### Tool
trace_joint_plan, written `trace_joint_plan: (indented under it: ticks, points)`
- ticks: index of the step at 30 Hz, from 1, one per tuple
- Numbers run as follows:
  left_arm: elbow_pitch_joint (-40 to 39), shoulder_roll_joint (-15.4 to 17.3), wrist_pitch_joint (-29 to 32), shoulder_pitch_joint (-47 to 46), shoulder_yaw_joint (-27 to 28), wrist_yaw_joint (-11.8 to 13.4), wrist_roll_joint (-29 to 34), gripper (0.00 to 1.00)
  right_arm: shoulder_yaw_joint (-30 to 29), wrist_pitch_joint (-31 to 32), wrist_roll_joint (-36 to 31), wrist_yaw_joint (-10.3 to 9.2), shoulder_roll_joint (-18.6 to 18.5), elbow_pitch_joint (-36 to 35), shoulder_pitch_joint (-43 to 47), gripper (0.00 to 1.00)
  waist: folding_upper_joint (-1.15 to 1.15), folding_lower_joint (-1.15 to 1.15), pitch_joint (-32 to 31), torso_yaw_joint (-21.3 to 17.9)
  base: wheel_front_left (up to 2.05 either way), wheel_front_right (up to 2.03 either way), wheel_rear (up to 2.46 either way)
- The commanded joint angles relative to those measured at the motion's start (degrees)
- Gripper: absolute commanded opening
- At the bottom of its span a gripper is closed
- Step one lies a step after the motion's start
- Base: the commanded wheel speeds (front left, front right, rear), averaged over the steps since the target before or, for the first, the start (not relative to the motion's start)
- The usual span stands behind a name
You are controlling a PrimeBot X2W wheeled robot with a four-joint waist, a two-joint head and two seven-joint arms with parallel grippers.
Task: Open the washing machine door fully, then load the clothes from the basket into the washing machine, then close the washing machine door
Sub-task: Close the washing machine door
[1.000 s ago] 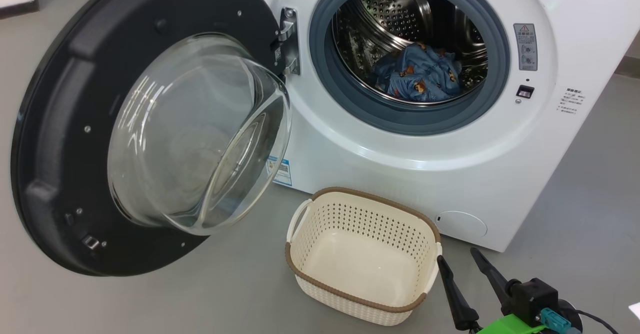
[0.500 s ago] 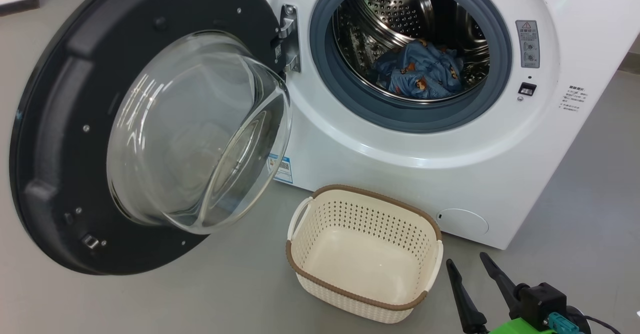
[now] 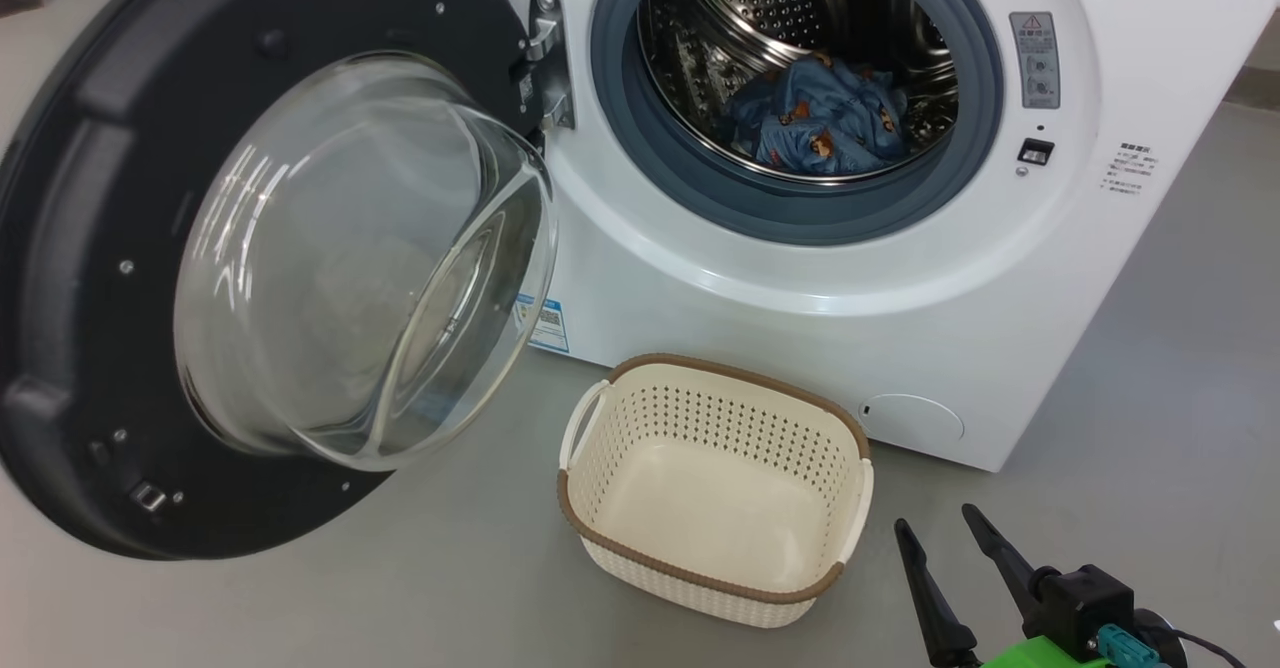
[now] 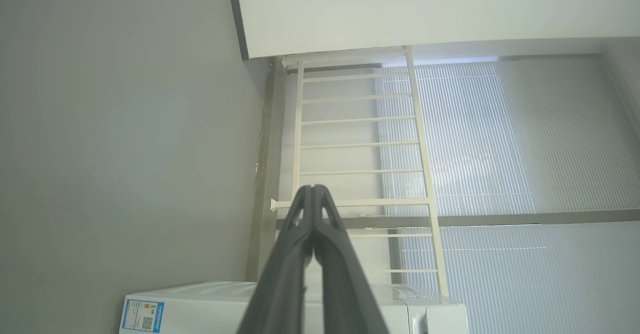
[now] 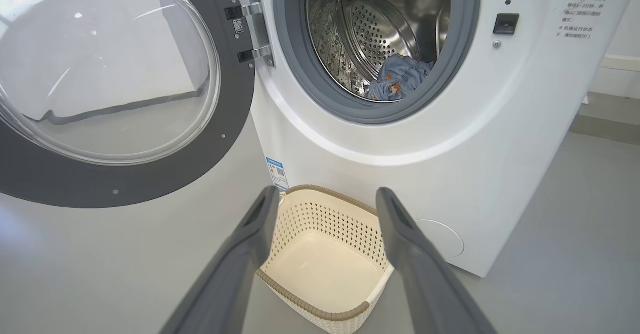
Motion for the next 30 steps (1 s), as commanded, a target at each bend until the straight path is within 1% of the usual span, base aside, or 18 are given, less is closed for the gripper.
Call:
trace_joint_plan:
  ticks: [1,11,17,23,30]
  points:
    - [-0.3,3.9,0.4,-2.0,0.2,-0.6,-0.2,0.00,1.7,-0.3,-0.9,0.35,-0.5,-1.2,-1.0,1.00,0.00,0.00,0.4,-0.5,0.00,0.00,0.00]
    - [6.4,4.7,3.5,-4.9,-0.1,-3.6,-1.9,0.00,1.5,-0.3,-0.9,0.35,-1.1,-1.1,-1.6,1.00,0.00,0.00,0.8,-2.5,0.00,0.00,0.00]
    - [10.0,4.6,9.2,-6.3,-1.5,-4.8,-3.1,0.00,1.7,-0.3,-0.9,0.35,-1.1,-1.0,-1.6,1.00,0.00,0.00,0.6,-3.3,0.00,0.00,0.00]
    - [12.2,4.1,12.5,-7.0,-3.3,-5.7,-2.9,0.00,1.9,-0.3,-0.7,0.35,-1.1,-0.8,-1.7,1.00,0.00,0.00,0.5,-3.7,0.00,0.00,0.00]
    - [13.3,3.4,17.1,-7.0,-4.1,-5.7,-3.7,0.00,1.7,-0.3,-0.5,0.35,-1.2,-0.8,-1.7,1.00,0.00,0.00,0.2,-3.9,0.00,0.00,0.00]
